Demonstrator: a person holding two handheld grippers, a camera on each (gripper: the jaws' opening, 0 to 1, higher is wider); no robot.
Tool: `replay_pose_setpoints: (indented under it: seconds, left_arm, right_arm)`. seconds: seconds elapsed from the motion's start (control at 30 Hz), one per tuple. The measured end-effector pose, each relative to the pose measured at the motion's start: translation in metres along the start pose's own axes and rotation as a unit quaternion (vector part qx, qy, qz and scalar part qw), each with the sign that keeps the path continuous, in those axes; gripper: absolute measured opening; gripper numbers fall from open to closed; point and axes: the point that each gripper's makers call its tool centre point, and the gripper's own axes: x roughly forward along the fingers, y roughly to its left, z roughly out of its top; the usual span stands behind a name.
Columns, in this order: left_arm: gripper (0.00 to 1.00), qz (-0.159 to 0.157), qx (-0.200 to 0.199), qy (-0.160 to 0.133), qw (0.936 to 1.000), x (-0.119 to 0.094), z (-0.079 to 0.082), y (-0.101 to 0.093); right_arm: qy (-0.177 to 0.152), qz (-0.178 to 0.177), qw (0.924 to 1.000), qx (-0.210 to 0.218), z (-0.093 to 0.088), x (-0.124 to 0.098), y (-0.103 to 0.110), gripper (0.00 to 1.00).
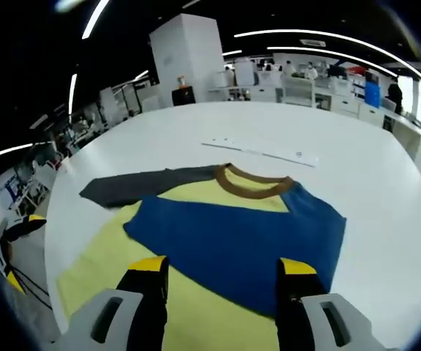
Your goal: Fold the garment on the visible template until the final outline fits inside the template.
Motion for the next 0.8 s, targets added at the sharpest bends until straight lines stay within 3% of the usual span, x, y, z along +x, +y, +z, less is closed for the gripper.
replay_pose_setpoints:
  seconds: [0.3,0.5,0.8]
  left_arm:
    - [0.99,-0.003,0.002,0.0,1.0,-0.002,0.001,-0.005]
    - [0.99,-0.002,0.005,-0.004,1.0,-0.003,0.003,-0.006]
    - [0.98,0.003,0.005,-0.003,1.0,-0.006,0.002,-0.003]
  right_arm:
    - [0.026,-0.044,0.9987,0.004,-0.03,-0.022,-0.042,0.53]
    - [0.026,-0.059,0.9978,0.019,-0.042,-0.027,-0.059,0.39]
    - [0.023,-0.073,0.9965,0.032,-0.051,-0.031,-0.066,0.16]
